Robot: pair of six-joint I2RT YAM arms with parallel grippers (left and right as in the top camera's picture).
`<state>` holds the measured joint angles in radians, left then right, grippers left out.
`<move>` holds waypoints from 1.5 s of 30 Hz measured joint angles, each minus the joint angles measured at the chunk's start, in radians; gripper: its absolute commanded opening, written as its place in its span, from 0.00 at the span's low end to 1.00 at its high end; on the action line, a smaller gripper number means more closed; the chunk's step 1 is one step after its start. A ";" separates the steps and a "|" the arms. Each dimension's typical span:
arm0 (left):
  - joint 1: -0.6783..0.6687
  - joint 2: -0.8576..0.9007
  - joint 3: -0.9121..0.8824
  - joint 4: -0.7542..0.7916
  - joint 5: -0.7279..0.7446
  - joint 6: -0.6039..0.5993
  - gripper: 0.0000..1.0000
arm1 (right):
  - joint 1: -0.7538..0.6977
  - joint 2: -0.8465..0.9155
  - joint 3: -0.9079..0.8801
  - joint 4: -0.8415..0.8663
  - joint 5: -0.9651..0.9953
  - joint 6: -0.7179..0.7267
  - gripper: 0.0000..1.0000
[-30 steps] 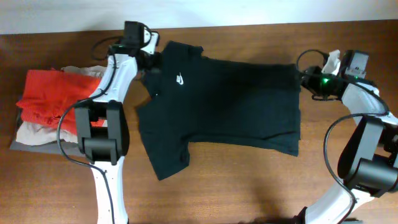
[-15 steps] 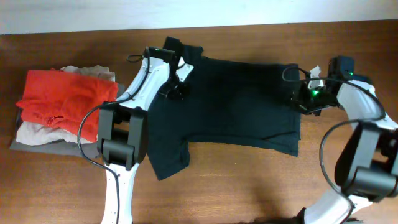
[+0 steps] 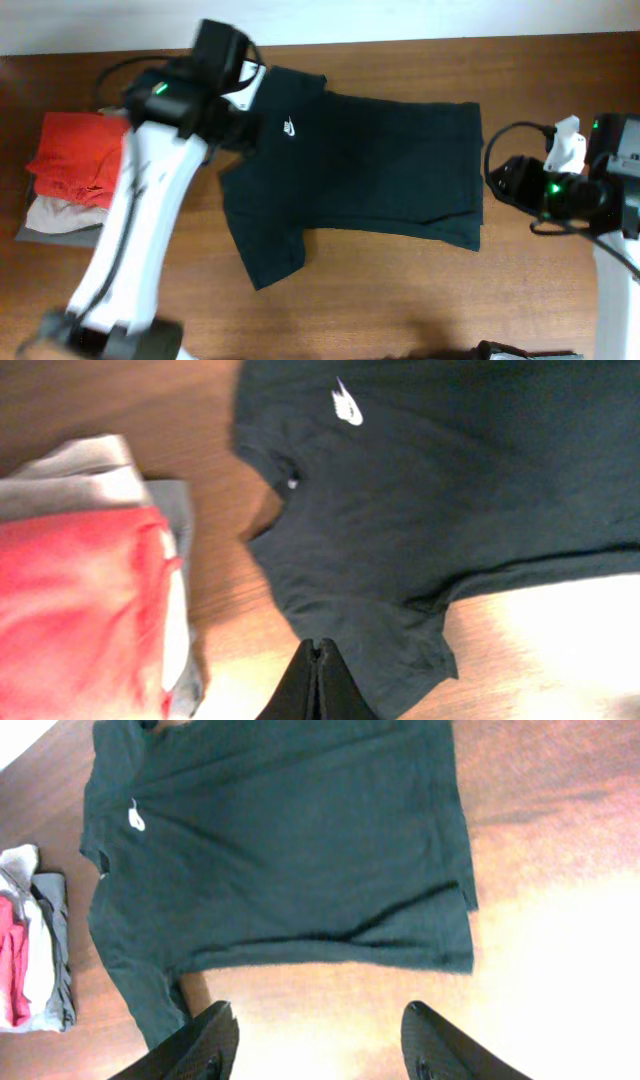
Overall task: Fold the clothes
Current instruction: 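Move both grippers to the t-shirt's lower hem corners and grasp them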
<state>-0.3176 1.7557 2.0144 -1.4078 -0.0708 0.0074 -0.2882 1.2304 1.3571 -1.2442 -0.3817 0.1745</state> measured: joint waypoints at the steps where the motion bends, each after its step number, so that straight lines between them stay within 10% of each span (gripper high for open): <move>1: 0.000 -0.045 -0.013 -0.002 -0.012 -0.018 0.01 | 0.000 -0.008 0.000 -0.018 0.004 0.005 0.60; 19: 0.004 -0.460 -1.065 0.405 0.008 -0.373 0.17 | 0.000 0.005 -0.192 -0.059 0.076 0.006 0.68; 30: 0.004 -0.460 -1.114 0.452 0.038 -0.397 0.44 | 0.043 0.140 -0.370 0.047 0.095 -0.042 0.67; 45: 0.004 -0.428 -1.209 0.563 0.034 -0.347 0.50 | 0.215 0.224 -0.379 0.156 0.198 -0.049 0.66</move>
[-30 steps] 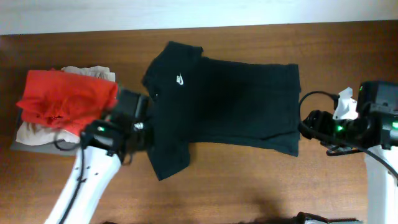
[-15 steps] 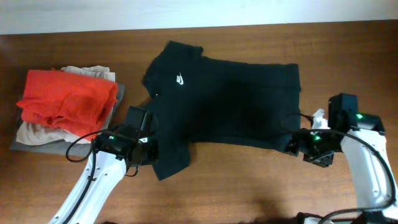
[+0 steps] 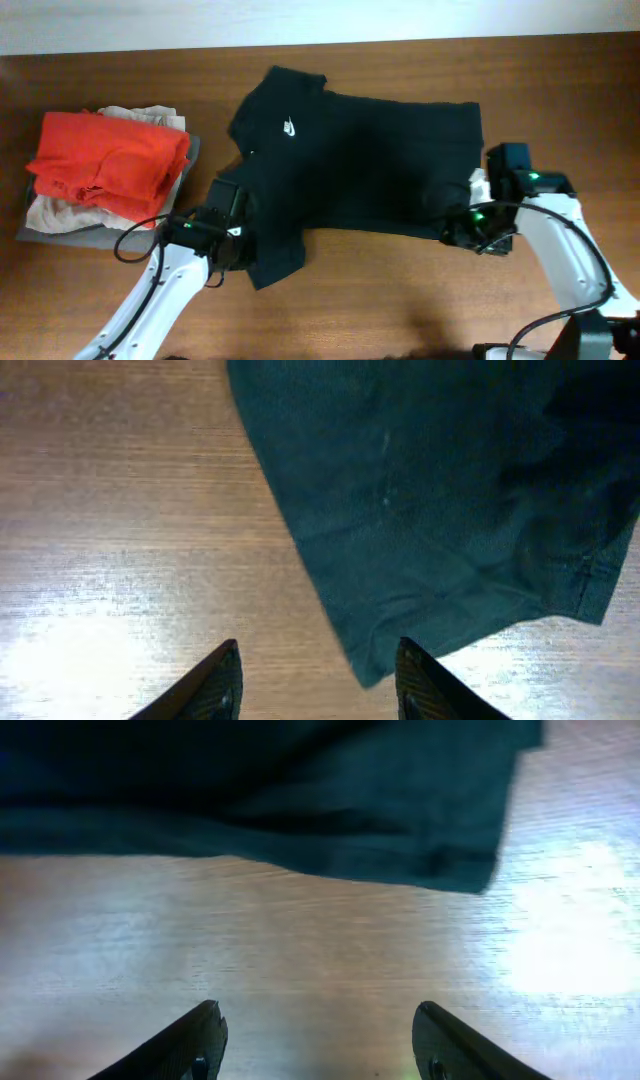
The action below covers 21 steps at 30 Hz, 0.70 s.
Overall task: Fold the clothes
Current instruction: 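Move both grippers to the t-shirt's lower hem corners and grasp them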
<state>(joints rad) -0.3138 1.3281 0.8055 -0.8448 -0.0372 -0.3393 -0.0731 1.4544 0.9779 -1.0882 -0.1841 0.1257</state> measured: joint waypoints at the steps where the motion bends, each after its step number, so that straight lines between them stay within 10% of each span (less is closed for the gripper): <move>1: 0.000 0.003 0.000 0.008 0.000 0.003 0.51 | 0.023 0.000 0.000 0.001 0.006 -0.003 0.69; 21: 0.000 0.137 -0.002 0.068 0.103 0.161 0.52 | -0.076 0.000 0.000 0.027 0.029 0.237 0.88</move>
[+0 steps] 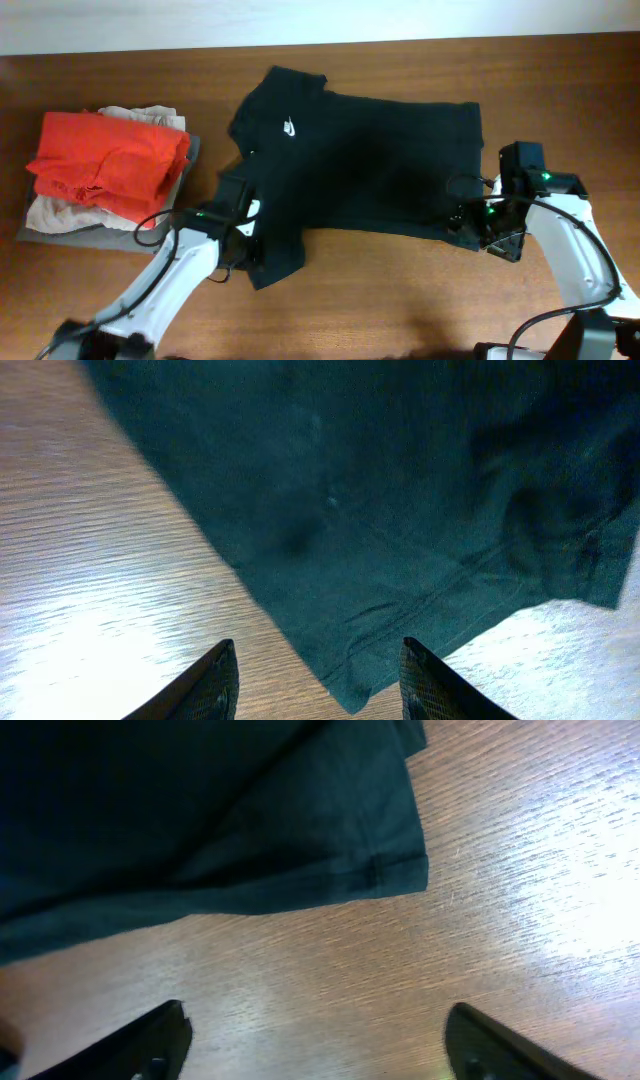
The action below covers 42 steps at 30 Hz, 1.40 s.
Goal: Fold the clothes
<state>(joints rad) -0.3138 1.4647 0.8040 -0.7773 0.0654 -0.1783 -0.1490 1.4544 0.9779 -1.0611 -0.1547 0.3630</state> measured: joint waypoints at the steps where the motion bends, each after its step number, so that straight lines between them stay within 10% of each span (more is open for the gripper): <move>1: 0.000 0.021 0.000 0.002 0.015 0.018 0.53 | -0.008 0.000 0.000 0.000 -0.005 0.000 0.89; 10: 0.000 0.115 -0.001 -0.015 0.153 0.081 0.56 | -0.028 0.000 0.000 0.015 -0.020 0.003 0.89; 31: 0.000 0.147 -0.001 -0.061 0.162 -0.189 0.64 | -0.028 0.000 0.000 0.024 -0.020 0.003 0.88; 38: 0.003 0.179 0.009 -0.036 0.159 -0.236 0.00 | -0.028 0.000 0.000 0.026 -0.020 0.004 0.87; 42: 0.003 0.187 0.013 -0.043 0.164 -0.236 0.01 | -0.028 0.000 0.000 0.026 -0.019 0.003 0.83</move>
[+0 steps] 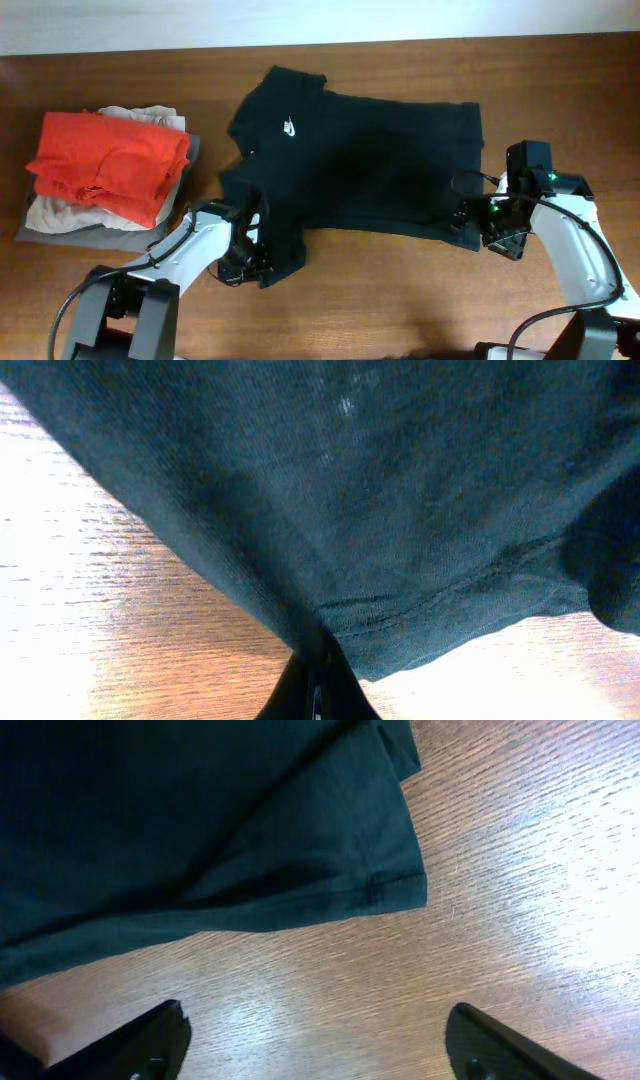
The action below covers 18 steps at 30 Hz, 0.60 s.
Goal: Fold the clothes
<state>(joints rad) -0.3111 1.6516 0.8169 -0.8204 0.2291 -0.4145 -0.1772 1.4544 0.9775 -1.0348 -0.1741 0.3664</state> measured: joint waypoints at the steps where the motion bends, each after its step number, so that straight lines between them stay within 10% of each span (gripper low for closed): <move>1: 0.000 0.001 0.002 -0.008 0.000 0.002 0.01 | 0.000 0.000 0.000 0.000 0.001 0.000 0.83; 18: 0.023 -0.128 0.258 -0.184 -0.060 0.056 0.00 | -0.126 0.000 -0.014 0.021 0.029 0.000 0.83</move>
<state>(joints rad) -0.2878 1.5238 1.0748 -1.0046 0.1696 -0.3588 -0.3035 1.4544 0.9634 -1.0138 -0.1455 0.3668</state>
